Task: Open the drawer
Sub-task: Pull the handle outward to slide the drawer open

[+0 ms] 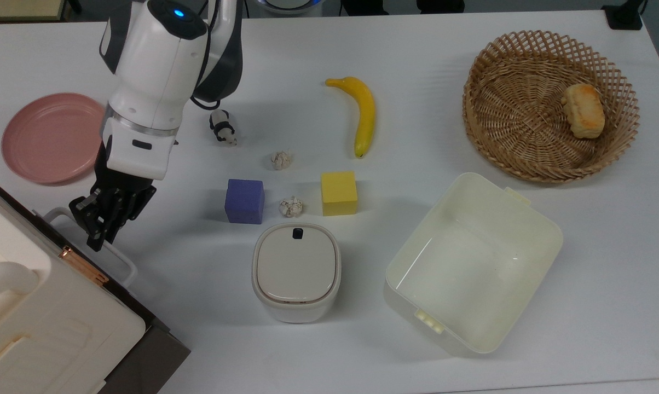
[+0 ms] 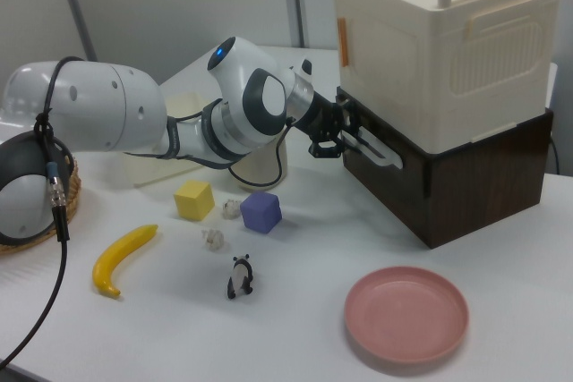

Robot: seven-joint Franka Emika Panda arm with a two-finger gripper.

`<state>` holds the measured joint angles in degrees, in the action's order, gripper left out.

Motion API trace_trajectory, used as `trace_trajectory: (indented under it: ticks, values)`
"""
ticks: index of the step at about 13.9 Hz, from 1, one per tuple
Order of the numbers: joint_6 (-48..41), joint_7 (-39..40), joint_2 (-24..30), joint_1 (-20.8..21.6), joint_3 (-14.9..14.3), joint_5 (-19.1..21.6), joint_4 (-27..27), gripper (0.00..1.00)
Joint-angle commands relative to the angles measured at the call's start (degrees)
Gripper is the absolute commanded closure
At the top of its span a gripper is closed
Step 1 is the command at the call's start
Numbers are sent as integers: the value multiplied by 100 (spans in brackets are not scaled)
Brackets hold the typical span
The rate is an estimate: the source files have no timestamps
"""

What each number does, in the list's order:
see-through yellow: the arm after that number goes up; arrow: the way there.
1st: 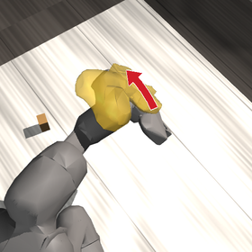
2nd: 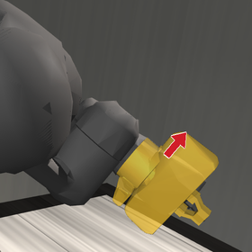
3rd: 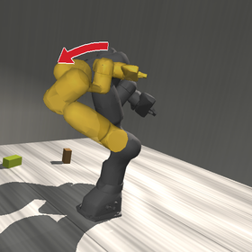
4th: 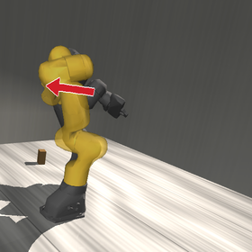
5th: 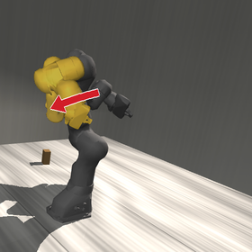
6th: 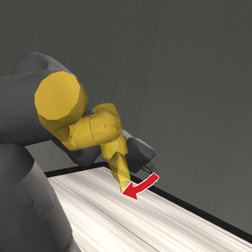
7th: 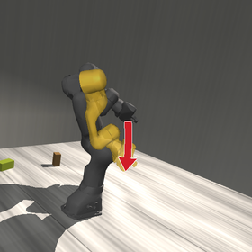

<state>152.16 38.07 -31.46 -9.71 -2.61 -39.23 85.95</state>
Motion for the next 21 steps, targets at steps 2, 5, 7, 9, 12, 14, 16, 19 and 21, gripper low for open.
trace_trajectory:
  ticks: [2,5,7,9,12,14,16,19,21]
  values:
    - [147,-378,676,153,50,-76,870,100]
    - [138,-440,992,206,50,-76,1274,100]
    - [129,-458,1177,276,59,-76,1494,100]
    - [112,-554,1387,329,59,-58,1723,100]
    - [94,-739,1625,417,59,-67,2057,100]
    - [85,-739,1696,426,59,-58,2154,100]
    - [85,-739,1687,426,59,-58,2154,100]
    - [85,-739,1678,417,59,-58,2146,88]
    - [85,-757,1687,417,59,-23,2146,36]
